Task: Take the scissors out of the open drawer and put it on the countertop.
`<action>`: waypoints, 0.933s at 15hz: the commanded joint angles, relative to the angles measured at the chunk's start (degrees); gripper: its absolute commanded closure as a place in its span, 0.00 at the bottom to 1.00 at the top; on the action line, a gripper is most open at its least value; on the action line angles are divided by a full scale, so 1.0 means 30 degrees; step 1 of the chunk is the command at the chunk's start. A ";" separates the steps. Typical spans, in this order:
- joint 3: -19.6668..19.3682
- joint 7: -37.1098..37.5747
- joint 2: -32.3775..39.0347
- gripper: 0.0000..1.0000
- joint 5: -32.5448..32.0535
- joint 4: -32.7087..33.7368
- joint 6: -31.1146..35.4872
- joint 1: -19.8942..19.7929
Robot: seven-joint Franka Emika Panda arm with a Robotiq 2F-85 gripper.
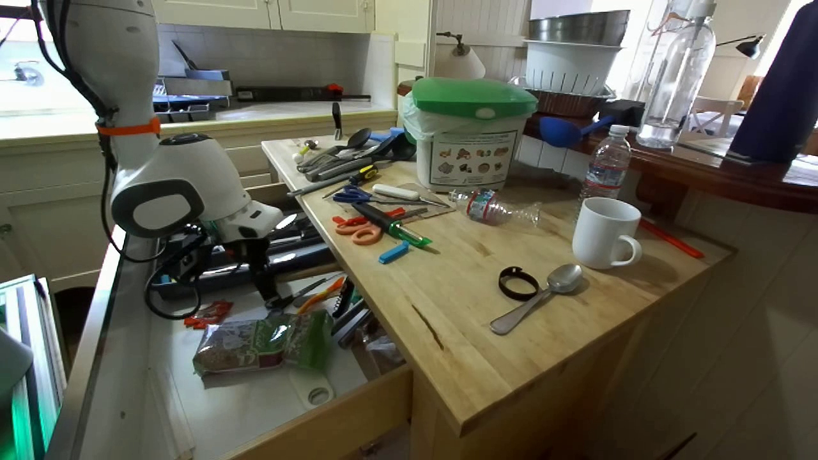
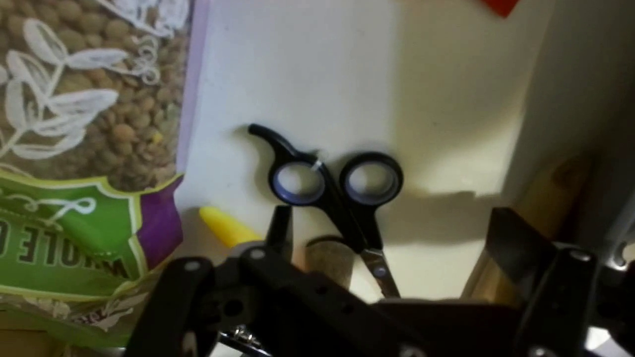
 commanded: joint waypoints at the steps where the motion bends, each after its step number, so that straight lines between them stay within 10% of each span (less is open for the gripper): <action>1: 0.0737 -0.0375 0.0287 0.00 -0.0425 0.0010 0.0662 -0.1323; 4: 0.1773 -0.1417 -0.0082 0.00 -0.2605 0.0034 -0.1131 -0.3395; 14: -0.0246 -0.6507 0.0062 0.00 -0.4414 0.0167 -0.1276 -0.2964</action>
